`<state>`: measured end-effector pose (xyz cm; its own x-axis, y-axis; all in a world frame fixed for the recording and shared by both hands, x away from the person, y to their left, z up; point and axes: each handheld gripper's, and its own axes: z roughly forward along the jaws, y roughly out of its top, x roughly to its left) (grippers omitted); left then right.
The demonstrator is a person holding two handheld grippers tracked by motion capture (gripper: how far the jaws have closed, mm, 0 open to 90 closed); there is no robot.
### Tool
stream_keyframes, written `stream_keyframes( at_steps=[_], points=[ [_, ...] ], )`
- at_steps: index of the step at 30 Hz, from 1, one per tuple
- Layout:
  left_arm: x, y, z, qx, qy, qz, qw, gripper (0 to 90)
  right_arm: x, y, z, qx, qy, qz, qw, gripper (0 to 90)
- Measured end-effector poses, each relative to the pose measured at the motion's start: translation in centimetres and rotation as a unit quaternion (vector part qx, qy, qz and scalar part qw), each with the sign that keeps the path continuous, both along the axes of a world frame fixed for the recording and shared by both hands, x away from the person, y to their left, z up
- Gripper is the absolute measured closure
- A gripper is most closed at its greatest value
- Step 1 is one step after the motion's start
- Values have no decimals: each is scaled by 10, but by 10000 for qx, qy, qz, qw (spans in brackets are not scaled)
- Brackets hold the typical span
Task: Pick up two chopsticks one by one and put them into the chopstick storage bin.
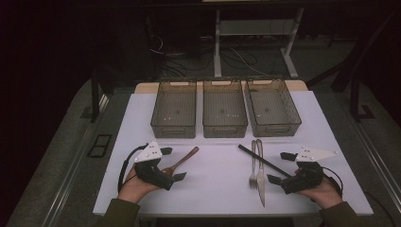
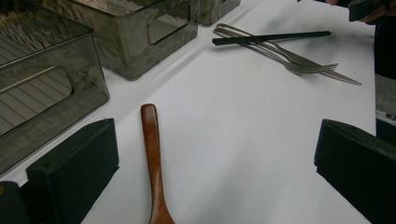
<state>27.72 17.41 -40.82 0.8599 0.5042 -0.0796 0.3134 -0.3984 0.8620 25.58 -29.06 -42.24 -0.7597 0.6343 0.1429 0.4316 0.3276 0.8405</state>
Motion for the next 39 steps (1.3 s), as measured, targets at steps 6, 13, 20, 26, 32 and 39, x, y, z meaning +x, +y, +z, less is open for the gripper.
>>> stream_keyframes(
  at_steps=[6,13,20,26,32,39],
  points=[
    [-1,1,0,-43,29,47,10000,0,0,-1,3,85,22,-31,10000,2],
    [-1,0,-1,-69,58,32,10000,0,2,-3,7,126,47,-18,9999,2],
    [-3,1,0,-83,35,16,10000,0,8,-5,12,37,70,-36,10000,2],
    [-4,-2,0,20,20,-47,10000,0,13,-5,15,-56,47,-67,10000,2],
    [-5,-2,0,-35,-13,-25,10000,0,20,-6,18,-10,6,-52,10000,3],
    [-7,2,3,-86,-73,33,9999,0,32,-6,19,8,41,-54,10000,2]
  ],
)
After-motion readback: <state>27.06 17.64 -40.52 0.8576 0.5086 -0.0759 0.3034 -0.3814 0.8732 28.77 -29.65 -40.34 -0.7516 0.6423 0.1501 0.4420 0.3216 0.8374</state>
